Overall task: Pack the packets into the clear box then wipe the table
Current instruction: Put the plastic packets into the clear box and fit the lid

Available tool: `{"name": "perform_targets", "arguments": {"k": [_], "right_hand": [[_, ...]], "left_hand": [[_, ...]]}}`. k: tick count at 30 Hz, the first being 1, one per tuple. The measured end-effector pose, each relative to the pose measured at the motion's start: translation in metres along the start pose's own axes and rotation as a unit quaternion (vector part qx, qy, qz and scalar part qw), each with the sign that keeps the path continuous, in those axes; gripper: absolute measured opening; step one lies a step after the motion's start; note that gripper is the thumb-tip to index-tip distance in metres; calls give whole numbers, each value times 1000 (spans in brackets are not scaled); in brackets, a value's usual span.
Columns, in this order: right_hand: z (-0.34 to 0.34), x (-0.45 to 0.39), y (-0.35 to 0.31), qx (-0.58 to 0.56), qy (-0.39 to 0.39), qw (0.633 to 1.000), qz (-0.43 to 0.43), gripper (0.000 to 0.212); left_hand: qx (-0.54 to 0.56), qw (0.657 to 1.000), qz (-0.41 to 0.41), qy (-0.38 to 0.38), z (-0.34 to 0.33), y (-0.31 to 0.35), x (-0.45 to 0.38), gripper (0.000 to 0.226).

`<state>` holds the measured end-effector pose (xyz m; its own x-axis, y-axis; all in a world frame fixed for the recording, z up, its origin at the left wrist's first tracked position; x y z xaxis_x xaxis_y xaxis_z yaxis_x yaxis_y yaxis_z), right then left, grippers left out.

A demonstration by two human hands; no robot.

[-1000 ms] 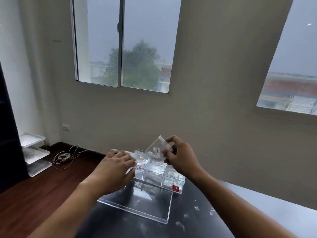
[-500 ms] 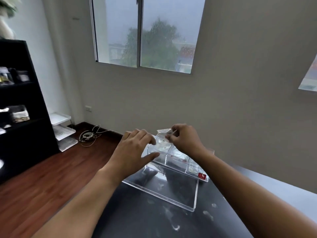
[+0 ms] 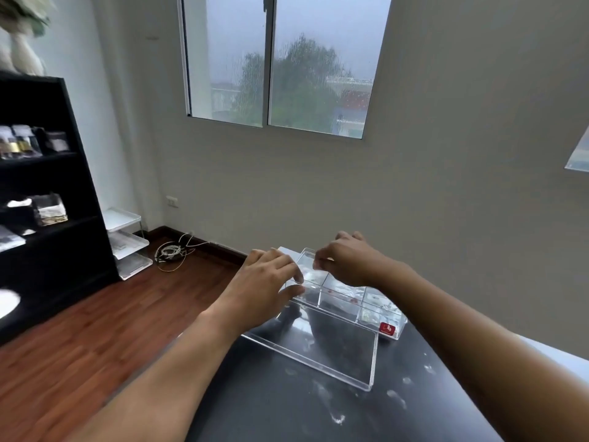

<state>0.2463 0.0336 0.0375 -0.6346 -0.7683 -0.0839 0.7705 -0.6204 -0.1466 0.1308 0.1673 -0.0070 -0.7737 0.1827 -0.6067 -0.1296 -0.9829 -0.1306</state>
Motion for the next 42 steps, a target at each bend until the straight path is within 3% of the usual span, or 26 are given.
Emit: {"name": "perform_targets", "arguments": {"k": [2, 6, 9, 12, 14, 23, 29, 34, 39, 42], "right_hand": [[-4, 3, 7, -9, -80, 997, -6, 40], [-10, 11, 12, -15, -146, 989, 23, 56], [1, 15, 10, 4, -132, 989, 62, 53], [21, 17, 11, 18, -54, 992, 112, 36], [28, 21, 14, 5, -21, 991, 129, 37], [7, 26, 14, 19, -87, 990, 106, 51], [-10, 16, 11, 8, -125, 990, 65, 49], [-14, 28, 9, -57, -46, 995, 63, 43], [2, 68, -7, -143, 110, 972, 150, 28], [9, 104, -31, -139, 143, 966, 164, 20]], "left_hand": [[-3, 1000, -4, 5, 0, 0, -1, 18], [11, 1000, -7, -3, -2, -1, 0, 13], [28, 999, -26, -5, -2, 3, 0, 15], [17, 999, -33, -4, -1, 5, -2, 13], [16, 999, -32, -3, -1, 4, -1, 13], [21, 999, -34, 5, -1, 4, 1, 16], [17, 999, -35, 14, 2, 4, 0, 15], [35, 999, -23, 24, 6, 3, 4, 21], [61, 996, -1, 65, 24, 5, 14, 21], [66, 995, -5, 72, 32, 11, 28, 21]]}}
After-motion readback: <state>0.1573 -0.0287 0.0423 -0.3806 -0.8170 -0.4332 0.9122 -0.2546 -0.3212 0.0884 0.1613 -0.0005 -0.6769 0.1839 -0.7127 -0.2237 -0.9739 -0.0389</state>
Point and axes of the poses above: each hand's wrist, its own x-axis away from the middle knuckle, its own z-axis out of the back of the hand, y = z × x, the point moved 5 cm from there along -x, towards the middle knuckle, and after that the axes turned 14 degrees about -x, right-handed, at the moved point
